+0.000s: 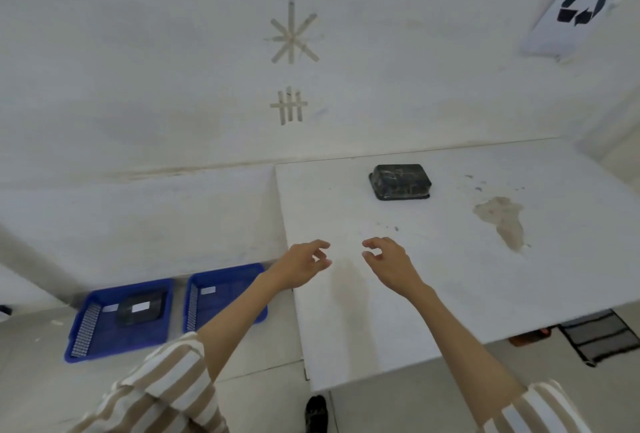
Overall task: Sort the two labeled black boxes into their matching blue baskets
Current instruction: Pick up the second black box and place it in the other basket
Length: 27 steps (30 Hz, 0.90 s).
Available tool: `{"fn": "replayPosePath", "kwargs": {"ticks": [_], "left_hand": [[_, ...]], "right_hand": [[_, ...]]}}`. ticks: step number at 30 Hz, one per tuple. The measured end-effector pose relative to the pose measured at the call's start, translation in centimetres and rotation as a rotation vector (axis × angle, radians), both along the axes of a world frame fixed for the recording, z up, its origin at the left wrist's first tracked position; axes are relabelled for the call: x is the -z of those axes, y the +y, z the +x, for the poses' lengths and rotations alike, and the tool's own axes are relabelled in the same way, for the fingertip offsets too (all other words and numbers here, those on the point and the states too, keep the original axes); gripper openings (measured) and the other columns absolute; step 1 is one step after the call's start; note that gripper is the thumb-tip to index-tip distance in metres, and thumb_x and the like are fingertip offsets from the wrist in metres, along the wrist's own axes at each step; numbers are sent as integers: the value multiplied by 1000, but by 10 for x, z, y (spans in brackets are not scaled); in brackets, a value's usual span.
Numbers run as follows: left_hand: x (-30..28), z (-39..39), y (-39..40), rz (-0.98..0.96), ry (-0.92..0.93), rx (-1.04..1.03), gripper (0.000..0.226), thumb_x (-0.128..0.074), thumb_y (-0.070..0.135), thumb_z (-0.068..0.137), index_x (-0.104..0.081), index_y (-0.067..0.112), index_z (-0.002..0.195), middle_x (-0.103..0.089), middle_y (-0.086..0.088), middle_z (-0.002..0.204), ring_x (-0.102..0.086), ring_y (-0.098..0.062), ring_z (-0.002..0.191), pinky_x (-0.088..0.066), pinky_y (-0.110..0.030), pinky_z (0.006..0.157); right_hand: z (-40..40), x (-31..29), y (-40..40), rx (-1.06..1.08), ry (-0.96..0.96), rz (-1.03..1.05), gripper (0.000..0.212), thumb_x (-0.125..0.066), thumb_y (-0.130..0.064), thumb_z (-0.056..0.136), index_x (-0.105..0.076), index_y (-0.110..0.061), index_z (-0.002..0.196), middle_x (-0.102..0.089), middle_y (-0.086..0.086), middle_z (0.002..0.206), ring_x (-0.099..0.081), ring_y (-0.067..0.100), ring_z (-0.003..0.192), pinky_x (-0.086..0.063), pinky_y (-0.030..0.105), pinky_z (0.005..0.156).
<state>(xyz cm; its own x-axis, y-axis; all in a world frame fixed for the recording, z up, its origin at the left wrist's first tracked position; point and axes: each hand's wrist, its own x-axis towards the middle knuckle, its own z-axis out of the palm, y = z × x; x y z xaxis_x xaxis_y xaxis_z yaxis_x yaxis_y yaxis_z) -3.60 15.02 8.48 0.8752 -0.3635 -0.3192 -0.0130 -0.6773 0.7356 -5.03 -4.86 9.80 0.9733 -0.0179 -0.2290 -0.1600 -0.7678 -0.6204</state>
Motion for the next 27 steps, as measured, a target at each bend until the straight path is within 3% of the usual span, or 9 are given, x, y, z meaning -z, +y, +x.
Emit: {"fn": "replayPosePath", "kwargs": {"ticks": [7, 15, 19, 23, 27], "left_hand": [[26, 72, -78, 48, 72, -21, 48, -51, 33, 93, -42, 15, 137, -56, -8, 133, -56, -25, 117, -44, -37, 102], [31, 169, -143, 132, 32, -48, 49, -49, 30, 94, -39, 12, 139, -49, -13, 140, -47, -28, 126, -37, -38, 107], [39, 233, -194, 107, 96, -216, 49, -48, 29, 95, -39, 11, 140, -46, -12, 142, -42, -26, 132, -33, -37, 110], [52, 234, -194, 136, 87, -286, 48, -47, 26, 95, -39, 10, 139, -42, -13, 145, -41, -26, 133, -31, -35, 110], [72, 233, -195, 117, 77, -419, 45, -48, 26, 95, -43, 10, 137, -42, -14, 145, -39, -29, 134, -31, -37, 110]], "right_hand": [[62, 27, -72, -110, 154, -107, 36, -47, -26, 93, -53, -18, 128, -54, 4, 133, -56, 23, 116, -43, 37, 101], [174, 31, -146, -233, 143, -232, 42, -49, -23, 93, -46, -18, 134, -45, 9, 140, -46, 27, 126, -38, 39, 103], [281, 39, -185, -374, 133, -314, 53, -54, -25, 89, -39, -20, 139, -38, 9, 143, -37, 31, 130, -41, 45, 102], [304, 45, -175, -431, 124, -380, 71, -62, -31, 84, -26, -23, 145, -24, 9, 149, -20, 33, 137, -44, 49, 97], [325, 50, -170, -456, 134, -390, 95, -70, -44, 75, -14, -24, 148, -10, 14, 156, -6, 37, 143, -23, 57, 113]]}}
